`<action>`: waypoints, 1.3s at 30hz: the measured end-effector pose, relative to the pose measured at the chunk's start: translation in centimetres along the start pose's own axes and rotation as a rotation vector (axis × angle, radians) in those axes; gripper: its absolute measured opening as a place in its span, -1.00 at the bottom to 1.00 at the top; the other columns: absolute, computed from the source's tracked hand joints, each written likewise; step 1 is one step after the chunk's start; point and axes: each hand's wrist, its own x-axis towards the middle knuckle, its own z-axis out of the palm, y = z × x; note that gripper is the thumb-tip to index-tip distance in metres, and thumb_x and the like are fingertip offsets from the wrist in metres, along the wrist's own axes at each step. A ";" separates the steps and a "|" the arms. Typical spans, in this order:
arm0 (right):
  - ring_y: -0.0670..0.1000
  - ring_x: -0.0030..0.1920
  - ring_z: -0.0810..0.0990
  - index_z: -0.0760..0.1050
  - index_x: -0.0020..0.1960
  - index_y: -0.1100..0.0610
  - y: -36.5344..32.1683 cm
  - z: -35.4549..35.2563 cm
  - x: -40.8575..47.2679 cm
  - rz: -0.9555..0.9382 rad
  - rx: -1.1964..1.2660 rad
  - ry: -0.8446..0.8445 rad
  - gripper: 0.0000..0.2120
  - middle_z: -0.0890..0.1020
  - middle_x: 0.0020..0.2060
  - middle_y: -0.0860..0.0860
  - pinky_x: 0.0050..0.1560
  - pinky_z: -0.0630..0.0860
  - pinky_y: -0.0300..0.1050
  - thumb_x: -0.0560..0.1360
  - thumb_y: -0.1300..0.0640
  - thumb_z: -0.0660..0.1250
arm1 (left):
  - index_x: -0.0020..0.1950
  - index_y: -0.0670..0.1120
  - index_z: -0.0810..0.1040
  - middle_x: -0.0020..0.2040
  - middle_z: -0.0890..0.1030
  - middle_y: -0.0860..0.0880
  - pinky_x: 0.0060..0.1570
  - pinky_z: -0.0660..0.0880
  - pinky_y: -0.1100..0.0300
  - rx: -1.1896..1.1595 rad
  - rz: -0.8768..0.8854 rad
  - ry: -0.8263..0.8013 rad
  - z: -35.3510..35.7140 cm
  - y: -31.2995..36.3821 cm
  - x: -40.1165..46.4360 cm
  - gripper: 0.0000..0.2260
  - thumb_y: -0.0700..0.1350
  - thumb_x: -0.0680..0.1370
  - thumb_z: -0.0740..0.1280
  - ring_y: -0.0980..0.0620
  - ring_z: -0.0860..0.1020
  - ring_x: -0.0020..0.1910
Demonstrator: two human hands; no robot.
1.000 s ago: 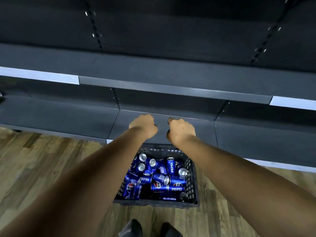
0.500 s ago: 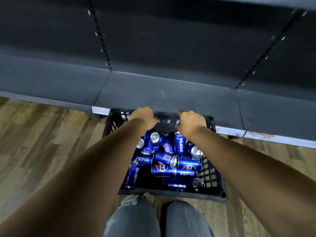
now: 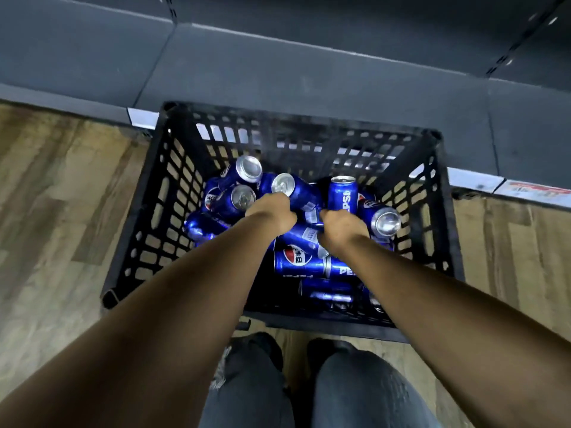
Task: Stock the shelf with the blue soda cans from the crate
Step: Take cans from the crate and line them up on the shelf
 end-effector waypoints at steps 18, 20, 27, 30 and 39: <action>0.22 0.35 0.22 0.16 0.45 0.37 -2.0 7.0 5.8 0.055 -0.320 -0.059 -0.50 0.21 0.38 0.26 0.28 0.31 -0.02 0.57 0.23 0.19 | -0.02 -0.29 0.55 -0.02 0.63 -0.24 -0.37 0.43 0.22 -0.146 -0.199 -0.414 8.9 -4.9 2.0 -0.79 -0.17 0.59 0.21 -0.12 0.61 -0.19; 0.24 0.36 0.22 0.15 0.46 0.34 -2.2 6.9 6.2 0.096 -0.297 -0.091 -0.47 0.27 0.38 0.27 0.29 0.33 -0.01 0.56 0.21 0.22 | -0.10 -0.26 0.54 -0.03 0.62 -0.25 -0.28 0.47 0.18 -0.163 -0.189 -0.411 8.8 -4.8 2.0 -0.81 -0.18 0.59 0.20 -0.13 0.62 -0.19; 0.23 0.36 0.34 -0.03 0.49 0.32 -1.9 6.6 5.5 0.130 -0.165 -0.114 -0.21 0.33 0.38 0.25 0.26 0.36 -0.02 0.46 0.21 0.40 | 0.09 -0.37 0.53 0.01 0.63 -0.32 0.05 0.56 0.01 -0.234 -0.217 -0.333 8.6 -5.8 1.5 -0.74 -0.19 0.56 0.24 -0.21 0.63 -0.02; 0.24 0.35 0.34 0.05 0.45 0.31 -1.7 6.8 4.7 0.096 -0.148 -0.098 -0.28 0.32 0.36 0.26 0.25 0.37 0.00 0.45 0.25 0.39 | 0.11 -0.33 0.55 0.01 0.64 -0.28 -0.04 0.52 0.11 -0.203 -0.210 -0.321 8.2 -5.8 1.0 -0.75 -0.18 0.57 0.22 -0.16 0.64 -0.02; 0.28 0.40 0.27 0.04 0.46 0.30 -1.1 6.1 1.4 0.100 0.065 -0.068 -0.48 0.25 0.40 0.30 0.29 0.34 0.07 0.56 0.36 0.15 | -0.22 -0.31 0.54 -0.20 0.62 -0.28 -0.11 0.50 0.08 -0.270 -0.142 -0.178 5.2 -3.9 -1.8 -0.80 -0.25 0.51 0.19 -0.21 0.63 -0.09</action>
